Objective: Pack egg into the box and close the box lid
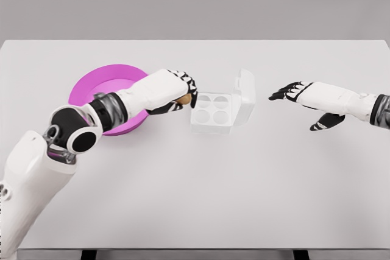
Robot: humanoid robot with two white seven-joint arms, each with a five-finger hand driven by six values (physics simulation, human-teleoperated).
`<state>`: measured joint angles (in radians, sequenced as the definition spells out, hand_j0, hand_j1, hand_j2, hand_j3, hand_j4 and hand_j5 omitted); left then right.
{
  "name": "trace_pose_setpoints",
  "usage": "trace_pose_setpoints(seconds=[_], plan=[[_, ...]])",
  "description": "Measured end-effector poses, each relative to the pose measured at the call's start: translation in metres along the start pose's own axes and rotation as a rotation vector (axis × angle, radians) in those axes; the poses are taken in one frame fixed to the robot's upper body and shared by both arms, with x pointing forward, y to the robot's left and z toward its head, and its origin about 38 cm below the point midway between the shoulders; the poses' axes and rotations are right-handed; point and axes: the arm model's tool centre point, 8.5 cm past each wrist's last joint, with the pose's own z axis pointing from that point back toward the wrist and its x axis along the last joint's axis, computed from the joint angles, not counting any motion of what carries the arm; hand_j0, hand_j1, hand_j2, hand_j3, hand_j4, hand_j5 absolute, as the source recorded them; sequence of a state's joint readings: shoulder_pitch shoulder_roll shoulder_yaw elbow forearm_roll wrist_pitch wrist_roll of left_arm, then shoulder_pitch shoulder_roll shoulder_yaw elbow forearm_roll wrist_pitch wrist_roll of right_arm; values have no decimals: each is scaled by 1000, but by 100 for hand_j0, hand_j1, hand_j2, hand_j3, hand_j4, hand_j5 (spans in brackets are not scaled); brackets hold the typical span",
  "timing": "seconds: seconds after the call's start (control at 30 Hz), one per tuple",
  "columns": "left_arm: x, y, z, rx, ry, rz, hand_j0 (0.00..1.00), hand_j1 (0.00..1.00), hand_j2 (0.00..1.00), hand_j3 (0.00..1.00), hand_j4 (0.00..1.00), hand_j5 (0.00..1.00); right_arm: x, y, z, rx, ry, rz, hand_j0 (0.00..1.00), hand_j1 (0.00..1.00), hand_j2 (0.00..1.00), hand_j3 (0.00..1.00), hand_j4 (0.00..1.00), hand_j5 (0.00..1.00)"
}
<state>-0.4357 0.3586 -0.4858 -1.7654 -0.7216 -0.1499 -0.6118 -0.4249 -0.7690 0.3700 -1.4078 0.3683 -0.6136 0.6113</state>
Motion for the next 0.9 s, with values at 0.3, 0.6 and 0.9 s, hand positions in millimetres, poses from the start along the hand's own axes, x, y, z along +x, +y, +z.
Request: trace_pose_setpoints(seconds=[0.3,0.6,0.9], plan=[[14,-1,-10,13,-38,23,39,39,39,39,39,39,0,0,0,0,0,1,100,100,100,100,100,100],[26,2,-24,36,-61,53,39,39,39,39,39,39,1,-1,1,1,-1,5,100,100,100,100,100,100],[25,-4,-44,23,-58,105,39,39,39,39,39,39,10,-4,-1,-3,-25,28,100,100,100,100,100,100]])
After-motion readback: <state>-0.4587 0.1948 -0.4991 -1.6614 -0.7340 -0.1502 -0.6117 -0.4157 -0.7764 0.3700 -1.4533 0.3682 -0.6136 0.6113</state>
